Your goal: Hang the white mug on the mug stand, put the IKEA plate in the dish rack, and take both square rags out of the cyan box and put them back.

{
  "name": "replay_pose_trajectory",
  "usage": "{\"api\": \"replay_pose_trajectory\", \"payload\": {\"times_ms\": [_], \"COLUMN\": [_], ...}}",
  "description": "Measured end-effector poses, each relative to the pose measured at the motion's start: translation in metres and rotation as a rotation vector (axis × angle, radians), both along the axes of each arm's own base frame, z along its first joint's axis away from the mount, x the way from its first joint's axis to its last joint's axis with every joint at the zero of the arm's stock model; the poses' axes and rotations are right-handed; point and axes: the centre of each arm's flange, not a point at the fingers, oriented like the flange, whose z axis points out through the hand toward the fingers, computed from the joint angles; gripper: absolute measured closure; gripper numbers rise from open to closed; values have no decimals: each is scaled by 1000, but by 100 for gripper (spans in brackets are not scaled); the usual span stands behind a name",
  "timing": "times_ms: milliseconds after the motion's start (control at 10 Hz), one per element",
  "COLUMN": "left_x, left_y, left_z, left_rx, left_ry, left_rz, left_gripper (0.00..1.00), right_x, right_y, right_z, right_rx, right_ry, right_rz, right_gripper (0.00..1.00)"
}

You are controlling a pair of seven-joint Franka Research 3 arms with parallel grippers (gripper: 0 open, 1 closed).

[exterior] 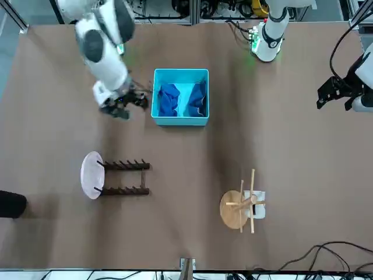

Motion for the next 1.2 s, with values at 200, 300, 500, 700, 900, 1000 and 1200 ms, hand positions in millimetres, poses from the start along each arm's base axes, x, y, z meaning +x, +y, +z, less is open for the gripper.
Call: {"api": "replay_pose_trajectory", "payload": {"times_ms": [200, 300, 500, 700, 900, 1000, 1200], "left_x": [0, 1, 1, 1, 1, 1, 1], "left_y": [0, 0, 1, 1, 1, 1, 1], "left_z": [0, 1, 4, 5, 5, 5, 5], "left_rx": [0, -1, -2, -2, -2, -2, -2], "left_ry": [-2, -6, -14, -15, -15, -15, -15], "left_rz": [3, 6, 10, 10, 11, 11, 11], "left_gripper": [0, 0, 0, 0, 0, 0, 0], "right_x": [37, 55, 75, 78, 77, 75, 69], "right_y": [-74, -121, -219, -279, -307, -315, -319], "right_z": [29, 41, 62, 79, 105, 119, 149], "right_rx": [16, 22, 21, 12, 3, -13, -55], "right_ry": [-43, -77, -141, -175, -208, -206, -199], "right_rz": [-48, -42, 6, 38, 54, 61, 82], "right_gripper": [1, 1, 1, 0, 0, 0, 0]}}
